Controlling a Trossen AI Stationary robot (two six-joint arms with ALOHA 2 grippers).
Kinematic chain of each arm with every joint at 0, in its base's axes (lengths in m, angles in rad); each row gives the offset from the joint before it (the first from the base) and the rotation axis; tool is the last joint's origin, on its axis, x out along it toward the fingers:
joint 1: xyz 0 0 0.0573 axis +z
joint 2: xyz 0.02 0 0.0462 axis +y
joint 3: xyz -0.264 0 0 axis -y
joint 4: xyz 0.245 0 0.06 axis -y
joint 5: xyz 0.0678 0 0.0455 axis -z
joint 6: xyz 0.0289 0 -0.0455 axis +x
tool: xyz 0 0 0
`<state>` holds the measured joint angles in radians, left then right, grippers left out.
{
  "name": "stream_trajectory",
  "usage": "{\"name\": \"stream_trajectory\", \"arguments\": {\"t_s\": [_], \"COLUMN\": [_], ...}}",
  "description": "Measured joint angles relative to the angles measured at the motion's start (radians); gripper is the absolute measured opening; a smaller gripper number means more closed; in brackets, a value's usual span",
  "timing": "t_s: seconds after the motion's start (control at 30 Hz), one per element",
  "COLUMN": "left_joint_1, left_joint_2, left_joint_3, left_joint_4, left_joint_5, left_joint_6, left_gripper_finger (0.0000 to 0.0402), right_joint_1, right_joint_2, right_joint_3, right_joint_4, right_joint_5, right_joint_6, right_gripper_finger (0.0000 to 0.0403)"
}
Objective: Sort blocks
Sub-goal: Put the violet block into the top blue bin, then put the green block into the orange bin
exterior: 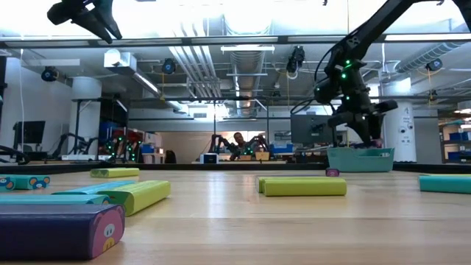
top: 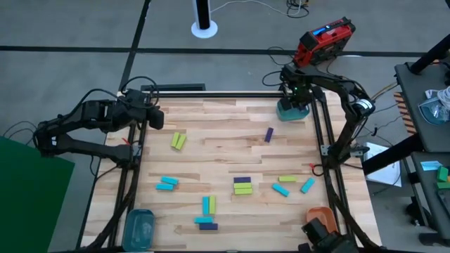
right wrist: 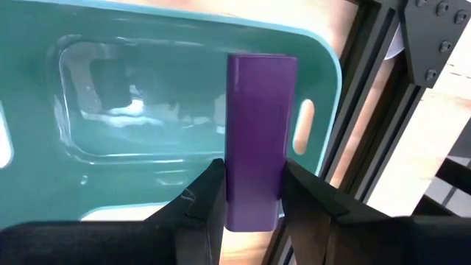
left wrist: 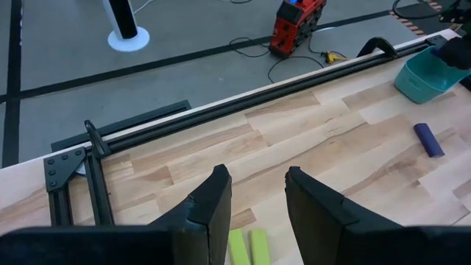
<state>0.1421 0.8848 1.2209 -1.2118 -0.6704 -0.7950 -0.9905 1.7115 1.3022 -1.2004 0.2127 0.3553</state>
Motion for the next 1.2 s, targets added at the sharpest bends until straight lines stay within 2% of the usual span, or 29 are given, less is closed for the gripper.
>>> {"name": "stream_trajectory", "arguments": {"t_s": [0.1, 0.4, 0.57, 0.9, 1.2], "left_joint_1": [0.0, 0.0, 0.0, 0.0, 0.0], "left_joint_2": [0.0, 0.0, 0.0, 0.0, 0.0], "left_joint_3": [0.0, 0.0, 0.0, 0.0, 0.0], "left_joint_4": [0.0, 0.0, 0.0, 0.0, 0.001], "left_joint_5": [0.0, 0.0, 0.0, 0.0, 0.022], "left_joint_6": [0.0, 0.0, 0.0, 0.0, 0.0], "left_gripper_finger": [0.0109, 0.0109, 0.0109, 0.0109, 0.0109], "right_joint_1": [0.0, 0.0, 0.0, 0.011, 0.113], "right_joint_2": [0.0, 0.0, 0.0, -0.021, -0.199], "right_joint_3": [0.0, 0.0, 0.0, -0.001, -0.001], "right_joint_4": [0.0, 0.001, 0.003, 0.007, 0.004], "right_joint_5": [0.0, 0.0, 0.0, -0.003, -0.043], "right_joint_6": [0.0, 0.001, 0.003, 0.004, 0.107], "right_gripper_finger": [0.0108, 0.0151, 0.0158, 0.0133, 0.0105]}}
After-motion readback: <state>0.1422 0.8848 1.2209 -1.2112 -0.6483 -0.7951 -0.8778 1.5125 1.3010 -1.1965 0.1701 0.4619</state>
